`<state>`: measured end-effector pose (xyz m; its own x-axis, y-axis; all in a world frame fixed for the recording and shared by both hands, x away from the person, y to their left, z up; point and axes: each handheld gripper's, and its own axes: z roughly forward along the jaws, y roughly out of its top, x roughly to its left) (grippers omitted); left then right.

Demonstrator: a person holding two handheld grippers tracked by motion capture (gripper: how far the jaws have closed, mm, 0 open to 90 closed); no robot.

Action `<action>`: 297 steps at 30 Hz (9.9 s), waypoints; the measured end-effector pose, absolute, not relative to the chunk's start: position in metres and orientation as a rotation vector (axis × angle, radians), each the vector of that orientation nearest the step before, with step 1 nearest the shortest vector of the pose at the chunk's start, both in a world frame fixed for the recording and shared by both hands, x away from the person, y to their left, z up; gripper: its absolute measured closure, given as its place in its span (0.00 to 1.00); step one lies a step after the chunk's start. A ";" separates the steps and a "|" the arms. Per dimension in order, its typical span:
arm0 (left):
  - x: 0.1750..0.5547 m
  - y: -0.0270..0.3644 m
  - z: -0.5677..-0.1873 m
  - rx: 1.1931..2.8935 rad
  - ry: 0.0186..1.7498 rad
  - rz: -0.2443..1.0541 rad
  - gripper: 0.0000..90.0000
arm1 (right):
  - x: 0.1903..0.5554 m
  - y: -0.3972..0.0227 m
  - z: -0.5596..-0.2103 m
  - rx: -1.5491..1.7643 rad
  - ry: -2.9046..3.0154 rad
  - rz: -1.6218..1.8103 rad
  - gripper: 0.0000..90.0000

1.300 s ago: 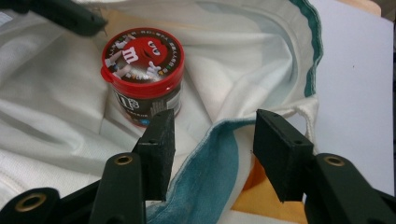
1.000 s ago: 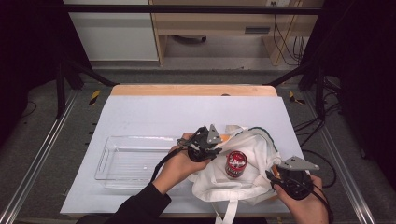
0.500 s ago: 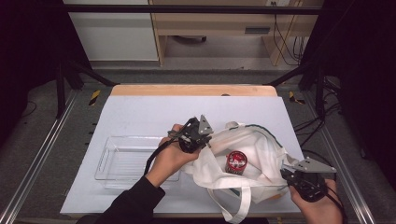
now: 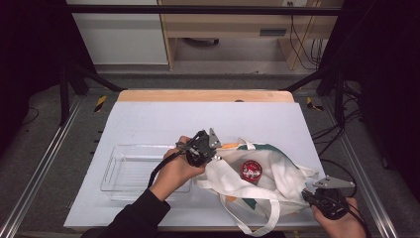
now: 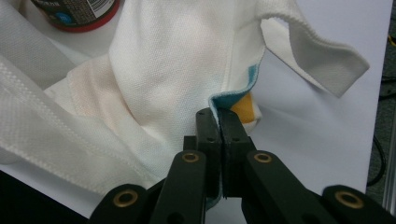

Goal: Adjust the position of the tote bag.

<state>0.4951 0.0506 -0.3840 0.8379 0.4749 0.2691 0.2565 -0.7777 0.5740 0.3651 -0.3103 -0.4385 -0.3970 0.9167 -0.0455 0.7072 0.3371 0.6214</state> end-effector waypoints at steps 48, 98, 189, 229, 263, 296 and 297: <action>0.497 0.027 -0.359 2.313 0.437 0.534 0.57 | 0.392 -0.238 -0.380 1.044 2.304 1.055 0.73; 0.527 -0.013 -0.378 2.425 0.411 0.430 0.96 | 0.398 -0.160 -0.411 0.912 2.558 1.142 0.95; 0.556 -0.027 -0.380 2.432 0.527 0.431 0.96 | 0.377 -0.126 -0.451 0.790 2.690 1.140 0.98; 0.491 0.112 -0.341 2.164 0.680 0.399 0.18 | 0.432 -0.189 -0.344 0.844 2.442 0.973 0.16; 0.488 0.197 -0.365 2.136 0.894 0.442 0.08 | 0.452 -0.181 -0.383 0.894 2.512 0.934 0.21; 0.489 0.193 -0.370 2.155 0.888 0.435 0.09 | 0.465 -0.173 -0.420 0.933 2.591 0.796 0.17; 0.489 0.193 -0.370 2.151 0.892 0.436 0.09 | 0.465 -0.173 -0.422 0.943 2.596 0.789 0.17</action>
<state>0.4888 0.1929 -0.3697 0.6987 0.7151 0.0242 0.4579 -0.4729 0.7528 0.4648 -0.1731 -0.4217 -0.7524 0.6556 -0.0636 0.5094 0.6404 0.5749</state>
